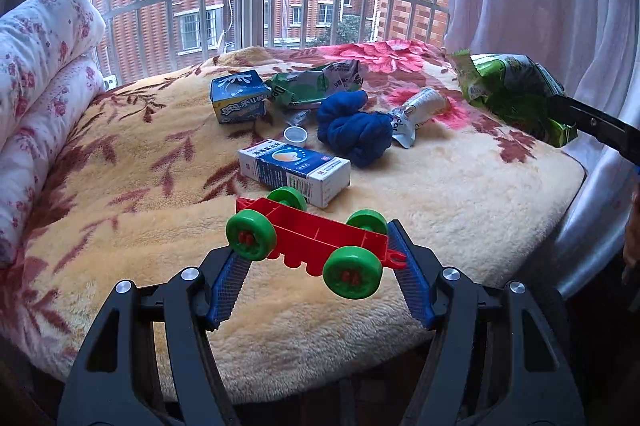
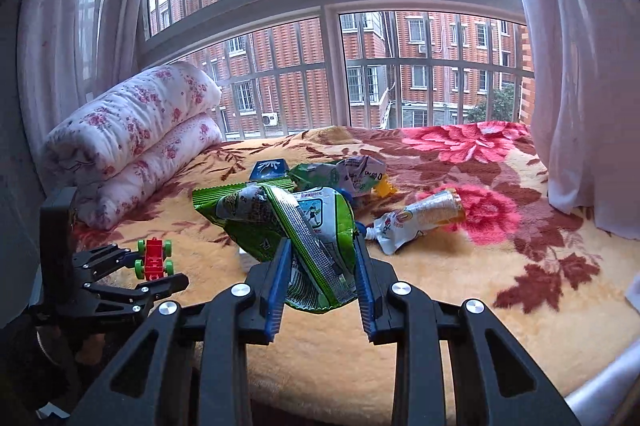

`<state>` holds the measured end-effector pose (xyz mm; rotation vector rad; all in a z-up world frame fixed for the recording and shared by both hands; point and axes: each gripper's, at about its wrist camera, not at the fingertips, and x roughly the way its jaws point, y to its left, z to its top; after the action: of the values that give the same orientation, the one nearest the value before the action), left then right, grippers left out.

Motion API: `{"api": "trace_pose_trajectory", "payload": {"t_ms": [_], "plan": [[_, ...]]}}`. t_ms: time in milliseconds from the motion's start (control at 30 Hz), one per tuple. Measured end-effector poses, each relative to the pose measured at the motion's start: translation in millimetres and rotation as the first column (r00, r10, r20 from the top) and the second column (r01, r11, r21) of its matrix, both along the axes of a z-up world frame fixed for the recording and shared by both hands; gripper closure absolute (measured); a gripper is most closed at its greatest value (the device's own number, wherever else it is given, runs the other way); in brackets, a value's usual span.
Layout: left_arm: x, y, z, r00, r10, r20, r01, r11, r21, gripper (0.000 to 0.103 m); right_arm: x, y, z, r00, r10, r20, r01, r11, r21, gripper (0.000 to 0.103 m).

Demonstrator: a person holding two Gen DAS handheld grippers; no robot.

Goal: Collect trash
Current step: 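Lower the toy car and green bag into the orange bucket, open both tools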

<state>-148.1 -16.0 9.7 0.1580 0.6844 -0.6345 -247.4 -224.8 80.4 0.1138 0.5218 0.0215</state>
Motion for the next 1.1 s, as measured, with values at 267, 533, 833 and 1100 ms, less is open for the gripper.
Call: {"api": "trace_pose_trajectory", "payload": {"t_ms": [267, 533, 833, 1100], "plan": [[-37.6, 12.3, -16.5, 0.999, -0.032, -0.024, 0.033, 0.998, 0.054, 0.038, -51.2, 8.7, -29.4, 0.998, -0.031, -0.053, 0.035, 0.997, 0.064, 0.073], [-77.2, 18.9, -37.7, 0.995, -0.08, -0.066, 0.088, 0.988, 0.123, 0.038, -90.7, 20.9, -43.2, 0.995, -0.025, -0.092, 0.034, 0.995, 0.091, 0.073], [-117.5, 19.3, -61.7, 0.982, -0.143, -0.123, 0.165, 0.969, 0.186, 0.038, -125.9, 46.5, -61.8, 0.985, 0.026, -0.168, -0.014, 0.997, 0.074, 0.073], [-124.6, 24.5, -98.2, 0.96, -0.17, -0.221, 0.224, 0.942, 0.25, 0.038, -139.8, 60.1, -111.8, 0.932, 0.034, -0.361, -0.025, 0.999, 0.03, 0.073]]}}
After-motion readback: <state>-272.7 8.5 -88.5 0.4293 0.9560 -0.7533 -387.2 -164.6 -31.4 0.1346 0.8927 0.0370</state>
